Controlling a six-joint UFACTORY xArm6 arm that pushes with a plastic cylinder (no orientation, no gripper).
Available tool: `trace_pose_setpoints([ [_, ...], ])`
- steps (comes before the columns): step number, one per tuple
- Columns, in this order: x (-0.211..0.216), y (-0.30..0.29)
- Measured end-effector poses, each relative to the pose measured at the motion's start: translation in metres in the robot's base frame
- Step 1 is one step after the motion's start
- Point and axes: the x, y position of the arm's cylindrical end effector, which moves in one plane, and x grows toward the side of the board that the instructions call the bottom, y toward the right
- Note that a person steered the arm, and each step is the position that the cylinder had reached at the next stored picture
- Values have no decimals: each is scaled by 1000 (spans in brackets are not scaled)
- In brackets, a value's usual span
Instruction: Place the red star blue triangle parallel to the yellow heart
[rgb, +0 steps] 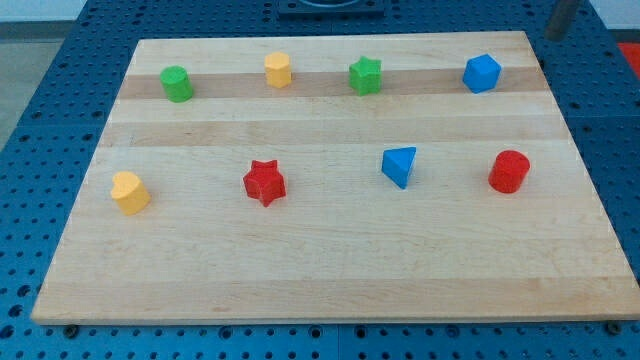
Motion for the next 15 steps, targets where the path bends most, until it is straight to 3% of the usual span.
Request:
trace_pose_setpoints([
  [3,-2,-21],
  [4,9,-79],
  [6,10,-82],
  [7,99,-83],
  [8,100,-83],
  [10,170,-136],
  [11,171,-155],
  [12,206,-193],
  [15,248,-202],
])
